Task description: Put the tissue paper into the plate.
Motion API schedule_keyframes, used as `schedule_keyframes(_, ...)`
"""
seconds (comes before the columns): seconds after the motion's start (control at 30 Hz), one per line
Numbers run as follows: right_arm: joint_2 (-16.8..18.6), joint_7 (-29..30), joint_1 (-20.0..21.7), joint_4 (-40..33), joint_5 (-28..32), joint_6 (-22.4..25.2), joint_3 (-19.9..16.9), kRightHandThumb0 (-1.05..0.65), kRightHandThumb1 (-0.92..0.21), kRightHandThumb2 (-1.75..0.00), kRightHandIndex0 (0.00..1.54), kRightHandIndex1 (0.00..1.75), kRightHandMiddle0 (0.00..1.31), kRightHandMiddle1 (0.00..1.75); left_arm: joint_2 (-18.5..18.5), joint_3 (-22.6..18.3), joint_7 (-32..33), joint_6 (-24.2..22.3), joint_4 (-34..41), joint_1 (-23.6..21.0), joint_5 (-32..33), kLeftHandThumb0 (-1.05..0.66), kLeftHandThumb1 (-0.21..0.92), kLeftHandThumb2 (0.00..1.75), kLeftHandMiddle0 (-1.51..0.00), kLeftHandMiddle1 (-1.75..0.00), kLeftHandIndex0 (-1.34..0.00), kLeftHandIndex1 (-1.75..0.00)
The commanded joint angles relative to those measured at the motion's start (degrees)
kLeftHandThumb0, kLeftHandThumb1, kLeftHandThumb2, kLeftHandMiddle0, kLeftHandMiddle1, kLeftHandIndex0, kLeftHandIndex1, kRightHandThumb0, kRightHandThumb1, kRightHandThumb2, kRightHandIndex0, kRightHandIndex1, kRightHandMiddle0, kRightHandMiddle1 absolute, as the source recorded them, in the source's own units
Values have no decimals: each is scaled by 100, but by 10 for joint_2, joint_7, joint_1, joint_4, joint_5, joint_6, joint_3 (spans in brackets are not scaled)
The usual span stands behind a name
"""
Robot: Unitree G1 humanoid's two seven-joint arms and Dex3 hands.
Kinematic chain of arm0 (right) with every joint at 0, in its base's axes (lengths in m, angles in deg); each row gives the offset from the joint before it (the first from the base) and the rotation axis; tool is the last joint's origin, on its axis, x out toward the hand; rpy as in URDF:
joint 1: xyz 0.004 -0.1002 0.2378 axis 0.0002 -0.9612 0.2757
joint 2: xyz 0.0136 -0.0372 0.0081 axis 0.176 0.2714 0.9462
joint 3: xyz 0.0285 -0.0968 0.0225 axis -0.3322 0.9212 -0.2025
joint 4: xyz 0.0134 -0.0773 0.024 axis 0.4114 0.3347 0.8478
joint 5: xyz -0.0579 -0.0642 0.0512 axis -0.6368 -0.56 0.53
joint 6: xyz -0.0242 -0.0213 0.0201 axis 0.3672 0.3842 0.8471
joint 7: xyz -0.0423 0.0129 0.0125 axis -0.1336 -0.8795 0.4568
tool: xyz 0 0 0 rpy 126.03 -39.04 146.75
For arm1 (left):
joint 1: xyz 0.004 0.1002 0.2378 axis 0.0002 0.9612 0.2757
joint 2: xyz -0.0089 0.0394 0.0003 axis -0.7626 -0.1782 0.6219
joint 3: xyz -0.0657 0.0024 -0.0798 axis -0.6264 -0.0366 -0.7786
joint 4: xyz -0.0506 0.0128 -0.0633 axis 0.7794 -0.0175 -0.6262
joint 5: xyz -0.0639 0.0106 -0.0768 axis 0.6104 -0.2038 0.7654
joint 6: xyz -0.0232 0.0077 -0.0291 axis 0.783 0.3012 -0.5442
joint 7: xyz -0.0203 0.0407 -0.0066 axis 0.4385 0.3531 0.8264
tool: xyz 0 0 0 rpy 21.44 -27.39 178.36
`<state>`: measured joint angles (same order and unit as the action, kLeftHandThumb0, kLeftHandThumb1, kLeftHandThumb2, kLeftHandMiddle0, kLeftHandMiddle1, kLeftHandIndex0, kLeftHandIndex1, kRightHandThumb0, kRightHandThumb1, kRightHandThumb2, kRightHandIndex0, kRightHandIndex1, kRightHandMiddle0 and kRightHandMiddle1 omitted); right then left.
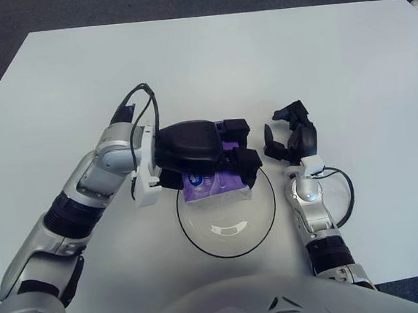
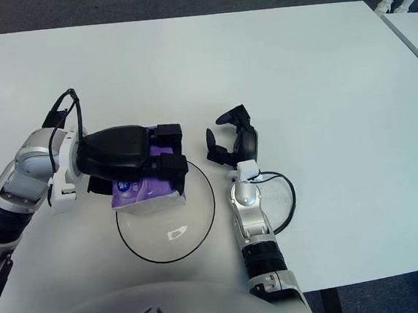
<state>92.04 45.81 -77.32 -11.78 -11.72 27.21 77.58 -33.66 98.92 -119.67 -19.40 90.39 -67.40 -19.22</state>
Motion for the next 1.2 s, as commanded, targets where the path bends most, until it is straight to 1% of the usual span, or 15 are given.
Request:
schedule_keyframes(0.0,-11,1,-56,71,-11,-2,-8,-1,-39,-111,71,134,43,175,-15,-5,-32,22,-53,-31,37,-40,38,126,-72,-175,-32,-170)
schedule_keyframes(0.03,-10,2,-56,72,-11,-2,-8,-1,-39,-111,71,134,43,175,-17,-3,-39,29,-57,-33,38,-50,47,117,-66,-175,-26,-165)
schedule_keyframes(0.07,-10,4,-55,73,-12,-2,-9,-1,-39,-111,71,133,44,175,-18,-2,-41,33,-53,-33,37,-64,61,101,-56,-175,-17,-159)
schedule_keyframes(0.1,-10,6,-55,74,-14,-3,-9,-1,-38,-112,72,133,44,175,-18,-2,-42,36,-51,-32,36,-74,72,89,-37,-167,-11,-137)
schedule_keyframes(0.17,-10,10,-53,76,-17,-4,-9,-1,-37,-112,72,133,44,175,-20,-4,-42,40,-50,-32,34,-83,82,79,-20,-160,-5,-117)
schedule_keyframes(0.2,-11,15,-52,78,-22,-9,-8,-1,-37,-113,72,134,44,175,-27,-8,-45,30,-30,-32,39,-86,84,77,-16,-142,-4,-107)
schedule_keyframes(0.27,-12,25,-50,82,-31,-15,-7,-1,-35,-116,74,134,45,175,-39,-15,-47,15,5,-27,44,-94,89,77,-7,-81,-2,-69)
schedule_keyframes(0.3,-12,29,-50,82,-34,-17,-6,-1,-34,-117,74,135,45,175,-43,-17,-48,10,18,-24,46,-96,90,78,-4,-61,-1,-55)
schedule_keyframes(0.43,-16,45,-51,75,-50,-20,1,-1,-32,-119,76,135,46,175,-48,-20,-43,14,26,-11,31,-103,92,83,-1,-23,0,-18)
schedule_keyframes(0.57,-28,39,-47,89,-49,-37,2,-1,-31,-120,76,135,47,175,-39,-26,-28,-1,28,0,25,-104,92,87,0,-6,0,-5)
schedule_keyframes(0.7,-51,28,-17,170,-38,-94,-5,-1,-30,-121,77,135,48,175,-29,-23,-20,0,20,5,11,-105,92,90,0,-1,0,-1)
schedule_keyframes(0.8,-51,24,-23,157,-43,-89,1,-1,-30,-121,77,133,48,175,-24,-21,-19,27,3,4,4,-105,92,90,0,0,0,0)
schedule_keyframes(0.83,-51,22,-23,157,-43,-90,2,-15,-40,-113,76,140,46,175,-23,-22,-18,37,-3,4,2,-105,92,89,0,0,0,0)
schedule_keyframes(0.93,-55,12,-20,165,-38,-107,4,-32,-53,-103,73,149,42,175,-18,-24,-12,53,-13,6,1,-105,92,88,0,0,0,0)
schedule_keyframes(1.17,-57,-2,-16,180,-28,-134,3,-40,-58,-99,72,152,41,175,-9,-22,-6,78,-25,1,1,-105,92,87,0,0,0,0)
